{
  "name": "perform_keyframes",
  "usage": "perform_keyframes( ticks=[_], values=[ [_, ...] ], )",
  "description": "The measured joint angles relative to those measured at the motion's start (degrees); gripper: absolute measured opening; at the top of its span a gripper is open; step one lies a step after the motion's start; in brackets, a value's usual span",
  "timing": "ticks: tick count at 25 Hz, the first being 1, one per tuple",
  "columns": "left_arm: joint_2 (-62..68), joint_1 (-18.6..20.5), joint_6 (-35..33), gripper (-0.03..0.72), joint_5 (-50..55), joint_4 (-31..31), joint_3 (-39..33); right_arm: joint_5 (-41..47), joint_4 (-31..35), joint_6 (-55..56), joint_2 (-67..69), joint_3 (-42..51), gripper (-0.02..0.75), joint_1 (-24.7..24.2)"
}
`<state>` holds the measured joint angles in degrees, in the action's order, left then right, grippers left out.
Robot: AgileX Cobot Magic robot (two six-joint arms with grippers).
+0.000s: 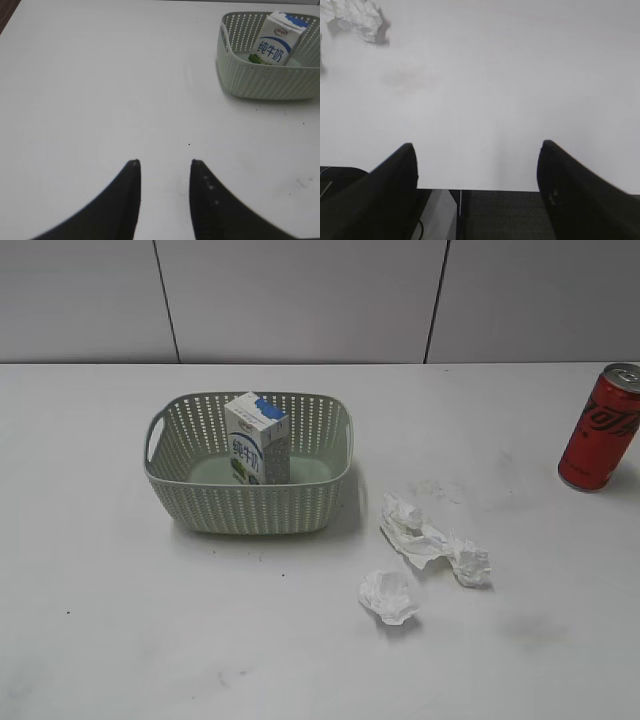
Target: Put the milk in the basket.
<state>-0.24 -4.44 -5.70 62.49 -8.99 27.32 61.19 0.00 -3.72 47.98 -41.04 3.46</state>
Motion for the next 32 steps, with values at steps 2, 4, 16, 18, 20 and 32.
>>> perform_keyframes(
  ticks=[2,4,16,18,20,32],
  values=[
    [0.0,0.0,0.0,0.238,0.0,0.0,0.0,0.0,0.0,0.1,-4.2,2.5,0.592,0.0],
    [0.0,0.0,0.0,0.238,0.0,0.0,0.0,0.0,0.0,0.1,-8.1,4.5,0.592,0.0],
    [0.0,0.0,0.0,0.238,0.0,0.0,0.0,-0.9,-0.3,0.1,-24.6,11.9,0.592,0.0],
    [0.0,0.0,0.0,0.238,0.0,0.0,0.0,-0.9,-0.3,0.1,-26.5,11.9,0.592,0.0],
    [0.0,0.0,0.0,0.238,0.0,0.0,0.0,-0.9,-0.3,0.1,-28.8,11.9,0.592,0.0],
    [0.0,0.0,0.0,0.238,0.0,0.0,0.0,-0.9,-0.3,0.1,-41.3,11.9,0.592,0.0]
  ],
)
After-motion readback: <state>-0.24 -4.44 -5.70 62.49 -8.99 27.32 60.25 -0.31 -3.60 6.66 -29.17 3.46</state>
